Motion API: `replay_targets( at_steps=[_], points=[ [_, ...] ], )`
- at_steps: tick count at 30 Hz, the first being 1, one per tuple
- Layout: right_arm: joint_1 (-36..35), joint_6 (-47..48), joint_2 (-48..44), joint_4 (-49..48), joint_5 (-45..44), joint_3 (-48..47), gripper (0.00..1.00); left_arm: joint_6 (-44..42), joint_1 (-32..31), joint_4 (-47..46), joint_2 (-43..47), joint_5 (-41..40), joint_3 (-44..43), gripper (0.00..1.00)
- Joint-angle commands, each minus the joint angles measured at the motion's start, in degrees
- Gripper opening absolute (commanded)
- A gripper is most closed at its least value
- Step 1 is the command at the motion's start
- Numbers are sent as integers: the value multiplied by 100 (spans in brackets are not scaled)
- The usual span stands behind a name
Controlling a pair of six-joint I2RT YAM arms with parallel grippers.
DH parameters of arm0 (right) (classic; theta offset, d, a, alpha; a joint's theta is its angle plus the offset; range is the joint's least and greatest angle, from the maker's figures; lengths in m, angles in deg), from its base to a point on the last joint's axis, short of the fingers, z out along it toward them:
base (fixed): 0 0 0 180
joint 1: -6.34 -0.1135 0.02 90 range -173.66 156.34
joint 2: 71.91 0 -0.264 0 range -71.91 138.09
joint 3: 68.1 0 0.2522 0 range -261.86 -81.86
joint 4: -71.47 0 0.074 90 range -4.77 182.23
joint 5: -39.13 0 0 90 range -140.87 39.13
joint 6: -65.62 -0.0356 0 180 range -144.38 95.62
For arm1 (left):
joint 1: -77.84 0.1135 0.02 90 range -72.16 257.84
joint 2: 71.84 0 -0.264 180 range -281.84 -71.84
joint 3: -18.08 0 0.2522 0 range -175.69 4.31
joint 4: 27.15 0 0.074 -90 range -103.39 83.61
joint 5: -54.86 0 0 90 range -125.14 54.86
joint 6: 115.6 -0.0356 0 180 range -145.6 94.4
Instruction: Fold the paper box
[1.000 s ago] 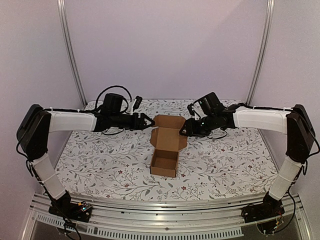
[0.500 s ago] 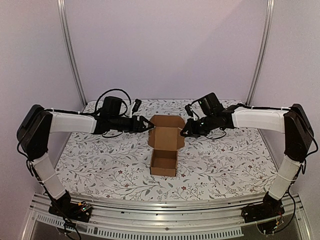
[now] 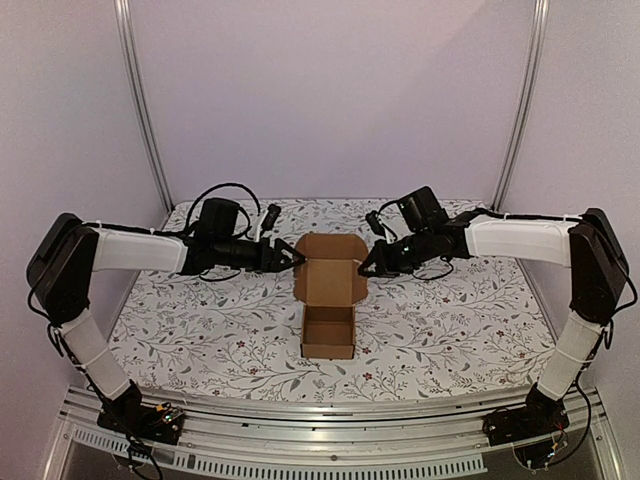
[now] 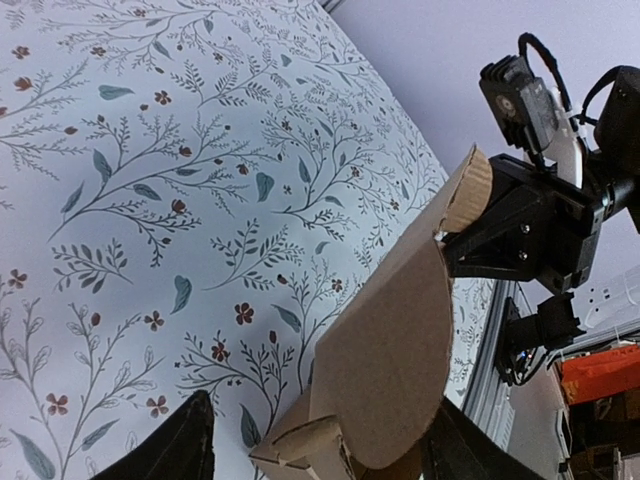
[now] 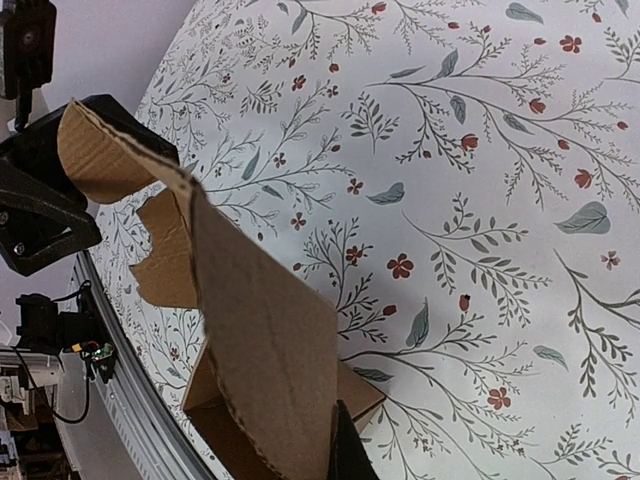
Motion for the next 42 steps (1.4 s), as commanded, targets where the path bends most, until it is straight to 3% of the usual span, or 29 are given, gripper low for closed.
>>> replay_targets(
  at_steps=[1,5,20,33,42],
  points=[
    [40,125,-221,-135,216,123,0,54,72,-202,-215,524,-130,66],
    [39,86,-233,-158,233,132,0,117,56,-258,-306,614,-178,60],
    [38,70,-262,-146,-35,147,0,-37,-102,473,-13,551,-182,21],
    [-110,63,-416,-150,-558,240,0,-90,-368,1506,121,-324,-613,8],
    [-396,-485,-630,-132,-1742,410,0,47,-697,1912,172,-820,-979,0]
  ],
)
